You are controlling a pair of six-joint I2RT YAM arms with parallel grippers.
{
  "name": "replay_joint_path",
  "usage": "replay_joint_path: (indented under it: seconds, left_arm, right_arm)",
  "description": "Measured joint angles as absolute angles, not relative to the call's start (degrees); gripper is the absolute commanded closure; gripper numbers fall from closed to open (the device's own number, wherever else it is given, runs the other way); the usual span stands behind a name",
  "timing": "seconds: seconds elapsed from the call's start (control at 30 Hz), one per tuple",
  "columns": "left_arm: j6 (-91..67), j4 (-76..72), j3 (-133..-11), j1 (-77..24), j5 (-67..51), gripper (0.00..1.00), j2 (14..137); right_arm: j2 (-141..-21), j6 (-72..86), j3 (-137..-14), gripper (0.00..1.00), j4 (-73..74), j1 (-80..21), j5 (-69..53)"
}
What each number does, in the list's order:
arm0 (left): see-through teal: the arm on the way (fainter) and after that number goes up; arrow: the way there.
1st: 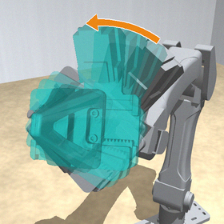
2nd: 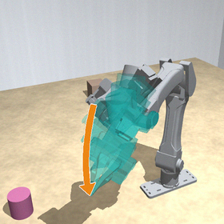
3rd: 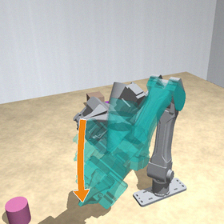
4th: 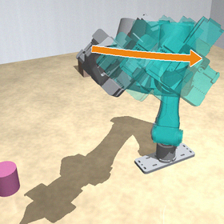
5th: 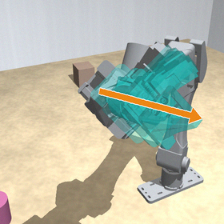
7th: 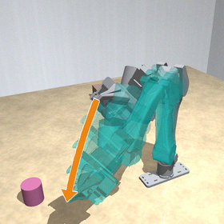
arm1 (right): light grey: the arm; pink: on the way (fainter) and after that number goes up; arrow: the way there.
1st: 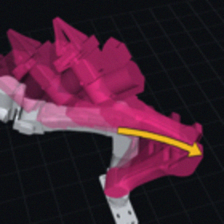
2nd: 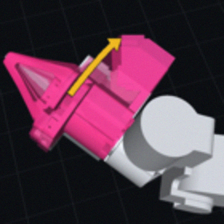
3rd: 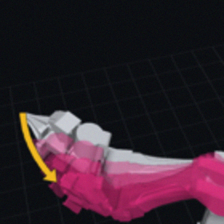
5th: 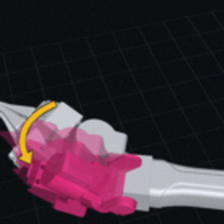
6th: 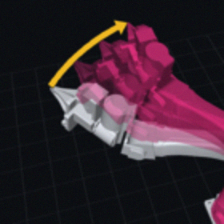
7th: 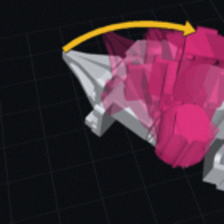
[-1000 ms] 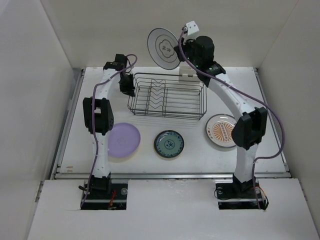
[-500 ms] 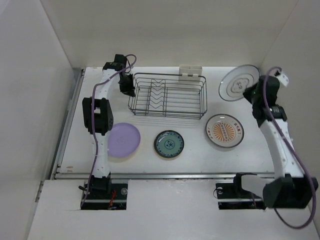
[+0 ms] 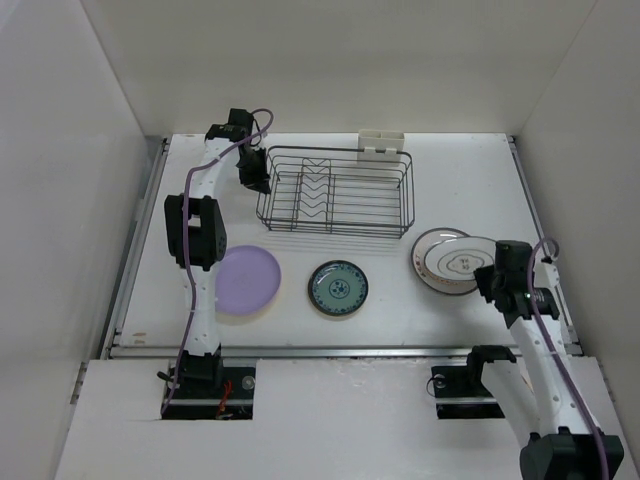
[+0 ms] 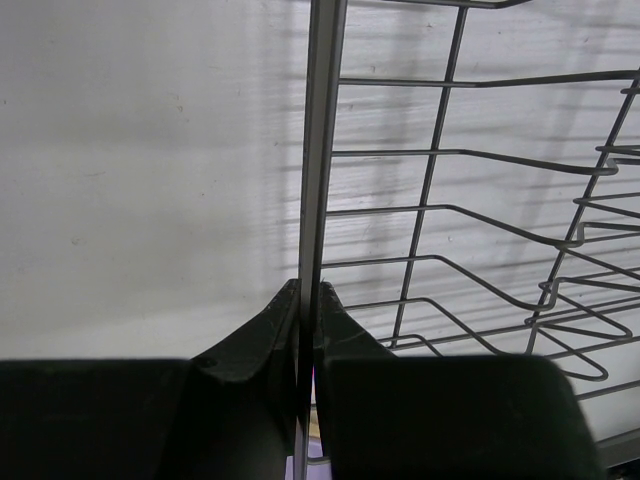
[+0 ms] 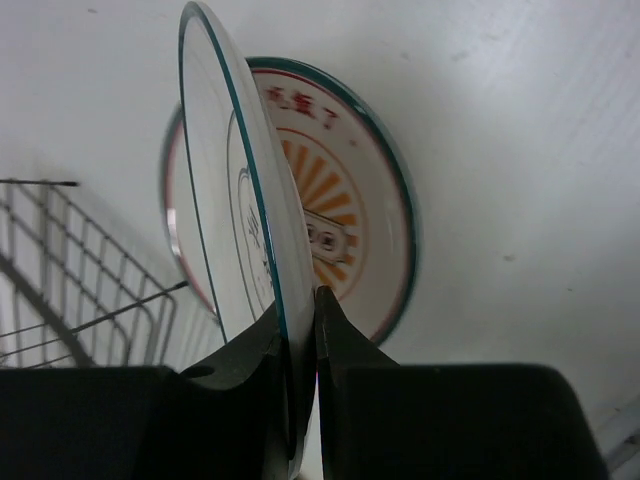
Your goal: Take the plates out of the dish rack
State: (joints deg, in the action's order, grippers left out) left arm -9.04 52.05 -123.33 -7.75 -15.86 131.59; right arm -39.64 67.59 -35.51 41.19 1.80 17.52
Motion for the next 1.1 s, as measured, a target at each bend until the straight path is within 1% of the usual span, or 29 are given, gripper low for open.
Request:
replay_joint_path:
  seconds: [0.2, 0.23, 0.27, 0.3, 0.33, 0.37, 0.4, 0.5, 0.67, 0.73, 0.8, 0.83, 0.87, 1.07, 1.1]
  left_arm:
    - [-8.8, 51.9, -122.5, -7.7, -16.3, 1.00, 131.2]
    - [-8.8, 51.8, -122.3, -7.7, -16.3, 1.00, 131.1]
    - [-8.8, 51.8, -122.1, -7.7, -16.4, 1.00, 130.9]
    - [-8.8, 51.6, -121.6, -7.7, -16.5, 1.00, 130.6]
    - [-8.8, 51.5, -121.1, -7.7, -16.5, 1.00, 130.3]
    - [-8.8, 51.4, -120.6, -7.7, -16.5, 1.00, 129.9]
    - [-8.8, 51.4, -120.0, -7.7, -16.5, 1.00, 129.7]
    - [-8.8, 51.4, -119.0, -7.7, -16.5, 1.00, 128.9]
    - [-8.9, 52.0, -118.5, -7.7, -16.6, 1.00, 128.6]
    - [-8.8, 52.2, -118.4, -7.8, -16.6, 0.98, 128.5]
    - [-8.6, 52.7, -118.4, -7.8, -16.6, 0.94, 128.4]
    - [-8.6, 53.1, -118.4, -7.8, -16.6, 0.88, 128.3]
    - [-8.4, 53.5, -118.4, -7.7, -16.8, 0.86, 128.2]
    - [-7.4, 56.6, -120.2, -7.7, -16.9, 0.78, 126.8]
    - [-7.3, 57.0, -120.9, -7.7, -16.9, 0.78, 126.8]
  right_arm:
    - [-39.7, 70.5, -29.8, 1.00, 39.5, 1.8, 15.0]
    - [-39.8, 70.8, -29.4, 0.95, 38.8, 1.8, 14.7]
    - [-39.9, 70.9, -28.8, 0.82, 38.1, 1.8, 14.5]
    - [-39.9, 71.1, -28.4, 0.73, 37.4, 1.8, 14.3]
    - [-39.9, 71.2, -27.9, 0.62, 36.4, 1.8, 14.2]
    - [-40.2, 71.0, -27.4, 0.34, 35.5, 1.8, 13.8]
    - [-40.5, 71.5, -26.8, 0.25, 35.3, 1.8, 13.7]
    - [-42.8, 71.2, -25.2, 0.10, 34.7, 1.8, 12.1]
    - [-48.1, 70.1, -24.7, 0.10, 34.0, 1.8, 9.6]
    - [-49.4, 68.4, -24.7, 0.10, 33.3, 1.8, 8.6]
    - [-50.3, 66.2, -24.9, 0.08, 32.1, 1.8, 7.7]
    - [-50.5, 65.3, -25.0, 0.08, 31.5, 1.8, 7.4]
    - [-50.9, 64.3, -25.1, 0.08, 30.9, 1.8, 7.2]
    - [-55.4, 59.3, -25.6, 0.08, 25.9, 1.8, 5.9]
    - [-56.6, 58.6, -25.8, 0.08, 25.0, 1.8, 5.8]
